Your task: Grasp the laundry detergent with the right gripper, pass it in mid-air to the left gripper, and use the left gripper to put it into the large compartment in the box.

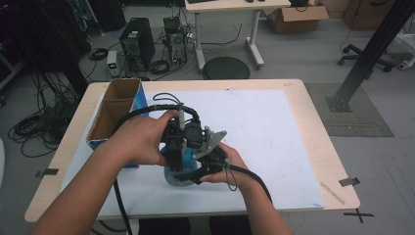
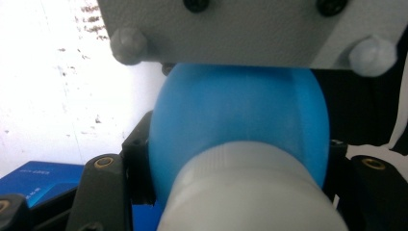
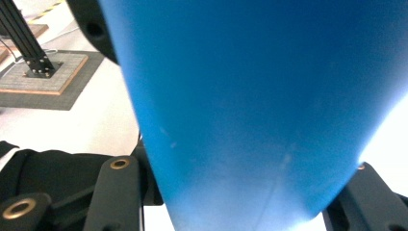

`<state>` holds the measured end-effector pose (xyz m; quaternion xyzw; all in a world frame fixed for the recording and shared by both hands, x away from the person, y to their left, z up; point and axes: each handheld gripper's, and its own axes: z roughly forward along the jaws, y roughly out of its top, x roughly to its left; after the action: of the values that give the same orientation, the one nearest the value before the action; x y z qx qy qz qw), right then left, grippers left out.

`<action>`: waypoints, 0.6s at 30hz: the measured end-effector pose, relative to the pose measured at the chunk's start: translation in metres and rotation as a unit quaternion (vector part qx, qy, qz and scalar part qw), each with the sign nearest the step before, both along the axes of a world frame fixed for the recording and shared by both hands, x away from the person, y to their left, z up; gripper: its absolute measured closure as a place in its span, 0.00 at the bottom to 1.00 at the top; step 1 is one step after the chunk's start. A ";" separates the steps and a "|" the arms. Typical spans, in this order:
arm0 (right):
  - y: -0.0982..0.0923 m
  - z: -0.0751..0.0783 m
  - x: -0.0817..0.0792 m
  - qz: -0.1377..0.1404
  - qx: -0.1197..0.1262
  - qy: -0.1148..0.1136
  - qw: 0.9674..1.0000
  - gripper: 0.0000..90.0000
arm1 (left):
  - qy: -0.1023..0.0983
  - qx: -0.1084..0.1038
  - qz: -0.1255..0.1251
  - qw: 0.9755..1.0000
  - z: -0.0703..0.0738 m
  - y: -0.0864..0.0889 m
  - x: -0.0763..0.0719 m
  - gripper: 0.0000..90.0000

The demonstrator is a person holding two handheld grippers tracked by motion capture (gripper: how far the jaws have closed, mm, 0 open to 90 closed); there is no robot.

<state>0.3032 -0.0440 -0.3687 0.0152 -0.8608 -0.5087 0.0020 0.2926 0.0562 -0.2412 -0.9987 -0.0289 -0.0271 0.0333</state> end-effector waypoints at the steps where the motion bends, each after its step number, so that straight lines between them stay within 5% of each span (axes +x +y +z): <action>1: 0.000 0.000 0.000 0.000 0.000 0.000 1.000 0.50 | 0.001 0.001 -0.001 1.000 0.001 0.000 0.000 0.43; 13: -0.002 0.002 0.001 -0.005 0.014 0.011 1.000 0.46 | -0.005 0.001 0.001 1.000 0.006 -0.001 -0.001 0.43; 18: -0.005 0.000 0.003 -0.012 0.008 0.018 1.000 0.29 | -0.009 0.004 0.004 1.000 0.009 -0.001 0.001 0.43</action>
<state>0.3064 -0.0486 -0.3685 -0.0042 -0.8566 -0.5158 0.0111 0.2931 0.0550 -0.2325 -0.9981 -0.0336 -0.0364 0.0374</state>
